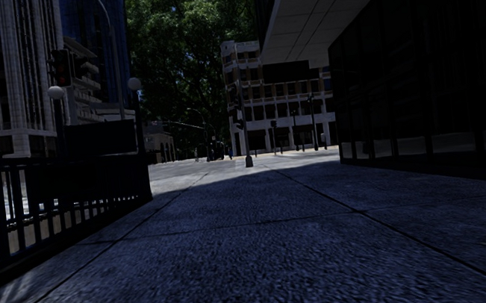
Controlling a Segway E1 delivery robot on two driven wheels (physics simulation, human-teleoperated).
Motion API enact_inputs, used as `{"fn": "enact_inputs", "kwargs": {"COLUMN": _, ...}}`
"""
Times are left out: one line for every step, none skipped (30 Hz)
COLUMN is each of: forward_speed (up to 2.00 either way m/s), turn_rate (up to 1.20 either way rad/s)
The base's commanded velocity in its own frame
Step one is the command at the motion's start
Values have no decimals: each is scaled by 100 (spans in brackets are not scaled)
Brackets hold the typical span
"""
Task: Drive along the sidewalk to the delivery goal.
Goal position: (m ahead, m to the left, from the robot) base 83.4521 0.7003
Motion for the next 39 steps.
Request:
{"fn": "enact_inputs", "kwargs": {"forward_speed": 200, "turn_rate": 0}}
{"fn": "enact_inputs", "kwargs": {"forward_speed": 200, "turn_rate": 0}}
{"fn": "enact_inputs", "kwargs": {"forward_speed": 200, "turn_rate": 0}}
{"fn": "enact_inputs", "kwargs": {"forward_speed": 200, "turn_rate": 0}}
{"fn": "enact_inputs", "kwargs": {"forward_speed": 200, "turn_rate": 0}}
{"fn": "enact_inputs", "kwargs": {"forward_speed": 200, "turn_rate": 0}}
{"fn": "enact_inputs", "kwargs": {"forward_speed": 200, "turn_rate": 0}}
{"fn": "enact_inputs", "kwargs": {"forward_speed": 200, "turn_rate": 0}}
{"fn": "enact_inputs", "kwargs": {"forward_speed": 200, "turn_rate": 0}}
{"fn": "enact_inputs", "kwargs": {"forward_speed": 200, "turn_rate": 0}}
{"fn": "enact_inputs", "kwargs": {"forward_speed": 200, "turn_rate": 0}}
{"fn": "enact_inputs", "kwargs": {"forward_speed": 200, "turn_rate": 0}}
{"fn": "enact_inputs", "kwargs": {"forward_speed": 200, "turn_rate": 0}}
{"fn": "enact_inputs", "kwargs": {"forward_speed": 200, "turn_rate": 0}}
{"fn": "enact_inputs", "kwargs": {"forward_speed": 200, "turn_rate": 0}}
{"fn": "enact_inputs", "kwargs": {"forward_speed": 200, "turn_rate": 0}}
{"fn": "enact_inputs", "kwargs": {"forward_speed": 200, "turn_rate": 0}}
{"fn": "enact_inputs", "kwargs": {"forward_speed": 200, "turn_rate": 0}}
{"fn": "enact_inputs", "kwargs": {"forward_speed": 200, "turn_rate": 0}}
{"fn": "enact_inputs", "kwargs": {"forward_speed": 200, "turn_rate": 0}}
{"fn": "enact_inputs", "kwargs": {"forward_speed": 200, "turn_rate": 0}}
{"fn": "enact_inputs", "kwargs": {"forward_speed": 200, "turn_rate": 0}}
{"fn": "enact_inputs", "kwargs": {"forward_speed": 200, "turn_rate": 0}}
{"fn": "enact_inputs", "kwargs": {"forward_speed": 200, "turn_rate": 0}}
{"fn": "enact_inputs", "kwargs": {"forward_speed": 200, "turn_rate": 0}}
{"fn": "enact_inputs", "kwargs": {"forward_speed": 200, "turn_rate": 0}}
{"fn": "enact_inputs", "kwargs": {"forward_speed": 200, "turn_rate": 0}}
{"fn": "enact_inputs", "kwargs": {"forward_speed": 200, "turn_rate": 0}}
{"fn": "enact_inputs", "kwargs": {"forward_speed": 200, "turn_rate": 0}}
{"fn": "enact_inputs", "kwargs": {"forward_speed": 200, "turn_rate": 0}}
{"fn": "enact_inputs", "kwargs": {"forward_speed": 200, "turn_rate": 0}}
{"fn": "enact_inputs", "kwargs": {"forward_speed": 200, "turn_rate": 0}}
{"fn": "enact_inputs", "kwargs": {"forward_speed": 200, "turn_rate": 0}}
{"fn": "enact_inputs", "kwargs": {"forward_speed": 200, "turn_rate": 0}}
{"fn": "enact_inputs", "kwargs": {"forward_speed": 200, "turn_rate": 0}}
{"fn": "enact_inputs", "kwargs": {"forward_speed": 200, "turn_rate": 0}}
{"fn": "enact_inputs", "kwargs": {"forward_speed": 200, "turn_rate": 0}}
{"fn": "enact_inputs", "kwargs": {"forward_speed": 200, "turn_rate": 0}}
{"fn": "enact_inputs", "kwargs": {"forward_speed": 200, "turn_rate": 0}}
